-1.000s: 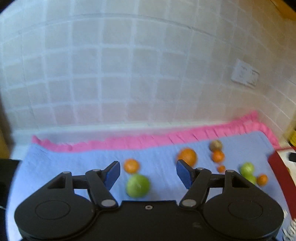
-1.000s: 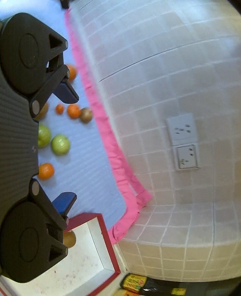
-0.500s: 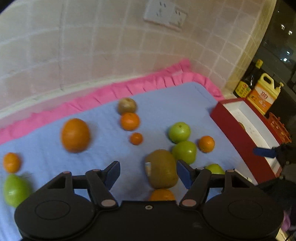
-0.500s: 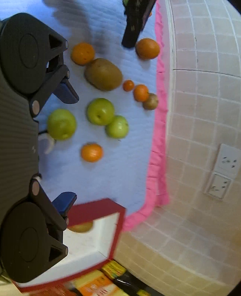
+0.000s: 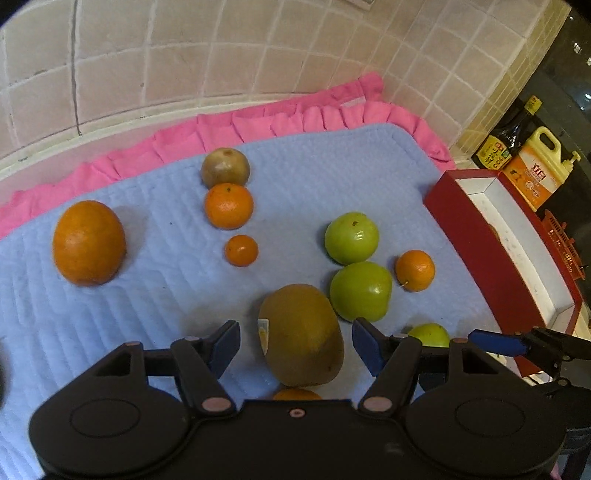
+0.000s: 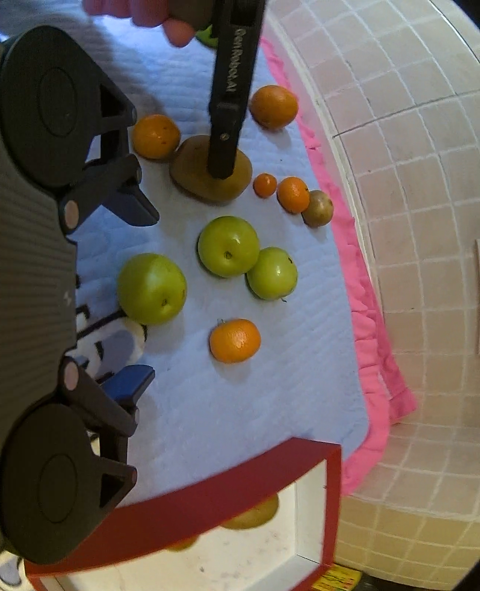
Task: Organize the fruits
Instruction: 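Grasp a kiwi with the left tool while the right tool grasps a green apple, then carry the kiwi into the red box and open the left tool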
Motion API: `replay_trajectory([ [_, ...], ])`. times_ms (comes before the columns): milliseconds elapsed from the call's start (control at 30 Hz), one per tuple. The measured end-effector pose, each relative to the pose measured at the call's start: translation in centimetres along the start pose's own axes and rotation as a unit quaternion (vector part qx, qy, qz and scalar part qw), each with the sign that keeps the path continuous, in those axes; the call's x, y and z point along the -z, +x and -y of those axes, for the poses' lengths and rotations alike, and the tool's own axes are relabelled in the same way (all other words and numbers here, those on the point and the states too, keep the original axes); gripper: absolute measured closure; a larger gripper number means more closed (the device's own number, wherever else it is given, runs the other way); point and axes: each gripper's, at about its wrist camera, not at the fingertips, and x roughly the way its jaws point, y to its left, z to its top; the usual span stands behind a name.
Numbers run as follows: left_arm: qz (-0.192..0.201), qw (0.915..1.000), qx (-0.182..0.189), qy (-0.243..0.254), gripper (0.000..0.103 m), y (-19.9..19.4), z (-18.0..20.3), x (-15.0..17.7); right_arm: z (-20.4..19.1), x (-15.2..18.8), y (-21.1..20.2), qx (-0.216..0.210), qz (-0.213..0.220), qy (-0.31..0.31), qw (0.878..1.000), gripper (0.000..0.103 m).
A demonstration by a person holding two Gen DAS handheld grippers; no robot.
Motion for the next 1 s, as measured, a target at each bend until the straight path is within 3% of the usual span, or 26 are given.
replay_trajectory([
  [100,0.002,1.0000,-0.008,-0.005,0.023,0.5,0.0,0.0,0.8,-0.2,0.3,-0.019,-0.003,0.025,1.000,0.019],
  [233,0.003,0.9999,-0.004,-0.012,0.023,0.8,-0.2,-0.2,0.8,-0.4,0.8,-0.005,-0.005,0.014,1.000,0.020],
  [433,-0.002,0.9998,-0.004,-0.022,0.024,1.5,-0.5,-0.4,0.6,-0.5,1.6,-0.016,-0.013,0.007,1.000,0.038],
  [667,-0.008,0.9996,-0.001,-0.028,0.024,1.8,-0.4,-0.3,0.7,-0.8,2.3,-0.025,-0.013,0.014,1.000,0.045],
  [767,-0.014,0.9994,0.000,-0.033,0.024,2.0,-0.3,-0.3,0.8,-1.0,2.6,-0.028,-0.013,0.013,0.999,0.053],
  [933,-0.020,0.9988,0.007,-0.043,0.039,1.8,-0.5,-0.4,0.8,-0.8,2.3,-0.032,-0.009,0.015,0.999,0.053],
  [1000,-0.019,0.9986,0.005,-0.049,0.039,1.6,-0.5,-0.3,0.9,-0.5,1.8,-0.038,-0.004,0.011,0.999,0.053],
])
